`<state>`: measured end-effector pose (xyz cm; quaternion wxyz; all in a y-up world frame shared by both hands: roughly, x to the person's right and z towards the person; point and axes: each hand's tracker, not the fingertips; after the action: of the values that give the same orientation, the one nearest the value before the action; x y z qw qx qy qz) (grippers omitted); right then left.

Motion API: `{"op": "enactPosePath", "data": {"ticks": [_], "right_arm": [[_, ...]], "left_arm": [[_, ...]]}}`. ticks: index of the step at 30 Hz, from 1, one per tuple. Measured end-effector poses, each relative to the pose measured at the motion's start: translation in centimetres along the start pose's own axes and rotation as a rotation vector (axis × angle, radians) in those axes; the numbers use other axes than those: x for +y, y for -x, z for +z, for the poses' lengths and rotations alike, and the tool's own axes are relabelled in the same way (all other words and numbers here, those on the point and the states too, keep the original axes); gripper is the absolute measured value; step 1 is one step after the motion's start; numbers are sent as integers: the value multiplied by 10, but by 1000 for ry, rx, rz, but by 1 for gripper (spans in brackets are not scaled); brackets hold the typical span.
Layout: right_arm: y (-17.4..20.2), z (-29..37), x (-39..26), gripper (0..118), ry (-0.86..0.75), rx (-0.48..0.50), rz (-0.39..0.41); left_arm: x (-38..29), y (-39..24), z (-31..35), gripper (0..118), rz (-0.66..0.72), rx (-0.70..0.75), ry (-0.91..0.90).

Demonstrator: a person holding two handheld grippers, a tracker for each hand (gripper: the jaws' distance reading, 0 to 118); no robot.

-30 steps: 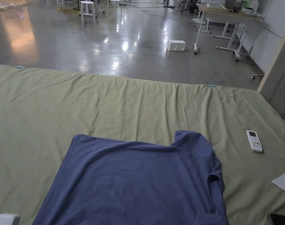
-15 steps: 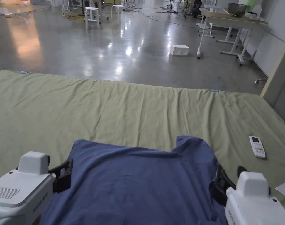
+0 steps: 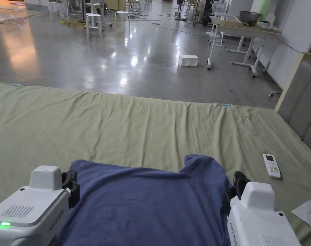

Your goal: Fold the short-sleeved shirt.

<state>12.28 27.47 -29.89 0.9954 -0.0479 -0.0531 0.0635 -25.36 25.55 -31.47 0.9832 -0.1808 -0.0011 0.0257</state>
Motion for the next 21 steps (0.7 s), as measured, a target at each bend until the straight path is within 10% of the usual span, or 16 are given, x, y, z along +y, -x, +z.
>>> {"op": "enactPosePath", "data": {"ticks": [14,21], "right_arm": [[17,-3,-25,0,107,57,45],[26,-7,-35,0,156,78,51]], "left_arm": [[-66,77,64,1,-28,-18,386],[-108,99,75,56,-10,-2,600]]}}
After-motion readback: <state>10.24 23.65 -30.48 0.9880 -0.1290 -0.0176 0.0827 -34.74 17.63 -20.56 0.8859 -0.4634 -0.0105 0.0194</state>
